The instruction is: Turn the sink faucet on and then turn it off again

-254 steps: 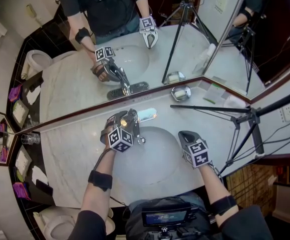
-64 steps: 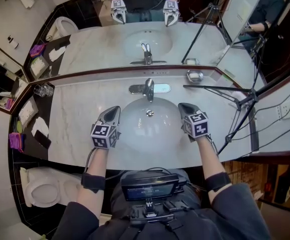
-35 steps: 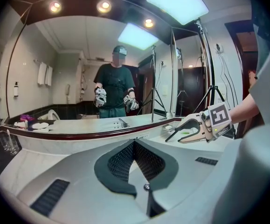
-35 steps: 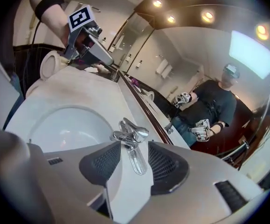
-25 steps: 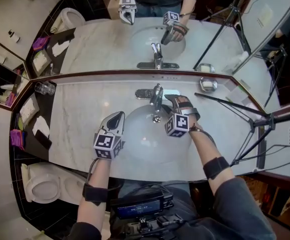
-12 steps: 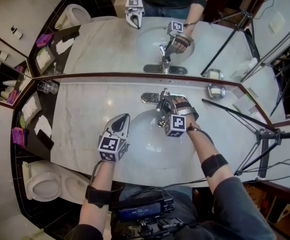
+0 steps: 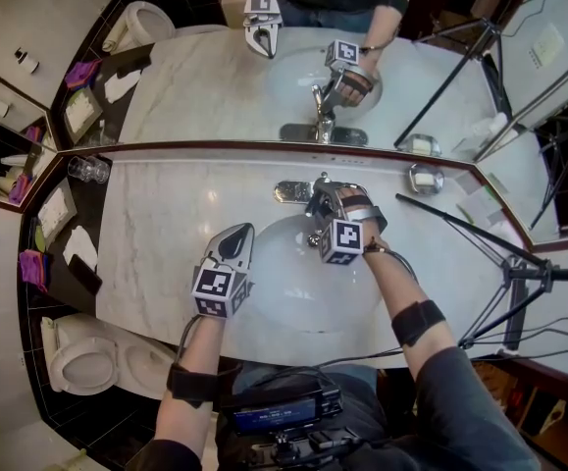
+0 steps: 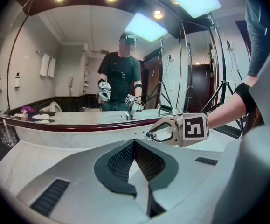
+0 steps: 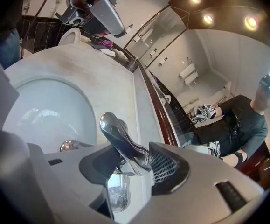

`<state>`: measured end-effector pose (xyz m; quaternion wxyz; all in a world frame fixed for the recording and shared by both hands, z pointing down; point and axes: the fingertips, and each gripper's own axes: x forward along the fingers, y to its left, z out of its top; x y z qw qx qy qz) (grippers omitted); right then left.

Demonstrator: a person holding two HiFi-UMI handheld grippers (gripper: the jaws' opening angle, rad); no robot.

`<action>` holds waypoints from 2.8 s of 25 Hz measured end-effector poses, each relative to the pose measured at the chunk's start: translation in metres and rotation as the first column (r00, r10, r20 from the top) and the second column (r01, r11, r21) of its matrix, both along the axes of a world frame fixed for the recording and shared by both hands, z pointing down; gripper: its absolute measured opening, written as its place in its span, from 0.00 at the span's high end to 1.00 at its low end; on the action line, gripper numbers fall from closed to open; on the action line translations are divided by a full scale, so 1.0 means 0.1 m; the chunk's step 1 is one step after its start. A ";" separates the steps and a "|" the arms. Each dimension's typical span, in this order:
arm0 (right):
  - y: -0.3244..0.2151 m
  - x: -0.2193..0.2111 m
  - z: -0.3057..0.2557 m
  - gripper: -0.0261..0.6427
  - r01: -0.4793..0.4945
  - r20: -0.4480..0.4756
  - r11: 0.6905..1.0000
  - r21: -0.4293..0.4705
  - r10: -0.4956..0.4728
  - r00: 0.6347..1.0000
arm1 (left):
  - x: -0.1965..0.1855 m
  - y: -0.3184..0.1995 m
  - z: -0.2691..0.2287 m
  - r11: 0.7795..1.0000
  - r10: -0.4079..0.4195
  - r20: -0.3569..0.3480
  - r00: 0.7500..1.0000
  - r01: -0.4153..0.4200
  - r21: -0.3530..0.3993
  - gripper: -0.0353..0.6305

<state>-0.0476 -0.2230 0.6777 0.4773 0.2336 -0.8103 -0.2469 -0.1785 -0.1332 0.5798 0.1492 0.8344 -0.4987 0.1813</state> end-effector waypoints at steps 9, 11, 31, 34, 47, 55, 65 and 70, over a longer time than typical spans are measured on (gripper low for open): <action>-0.04 0.04 0.01 0.64 -0.052 0.051 0.995 -0.083 0.056 0.997 | -0.01 0.03 -0.01 1.000 0.002 0.005 1.000 -0.002 -0.004 0.95; -0.11 0.06 -0.03 0.65 -0.093 0.101 0.989 -0.118 0.105 0.989 | -0.01 0.03 -0.01 1.000 0.003 0.005 1.000 -0.003 -0.002 0.95; -0.25 0.16 -0.02 0.65 -0.187 0.231 0.921 -0.343 0.276 0.933 | -0.07 0.03 -0.04 1.000 -0.005 0.004 1.000 0.005 0.002 0.95; -0.25 0.17 0.00 0.65 -0.188 0.246 0.904 -0.385 0.297 0.923 | -0.09 0.05 -0.04 1.000 -0.008 0.008 1.000 0.008 0.002 0.95; -0.19 0.19 -0.05 0.65 -0.209 0.104 0.928 -0.309 0.251 0.962 | -0.12 0.11 -0.10 0.999 -0.026 0.003 1.000 0.026 0.020 0.95; 0.04 0.27 -0.23 0.64 -0.209 0.118 0.927 -0.313 0.256 0.959 | -0.06 0.11 -0.19 0.999 -0.016 -0.011 1.000 0.016 0.038 0.95; 0.33 0.76 -0.79 0.89 -0.336 0.343 0.875 -0.349 0.453 0.823 | -0.02 0.11 -0.28 0.999 -0.011 -0.055 0.998 0.013 0.048 0.95; 0.56 1.07 -1.03 0.93 -0.410 0.439 0.815 -0.410 0.570 0.695 | -0.03 0.10 -0.29 0.999 -0.022 -0.094 0.995 0.026 0.039 0.95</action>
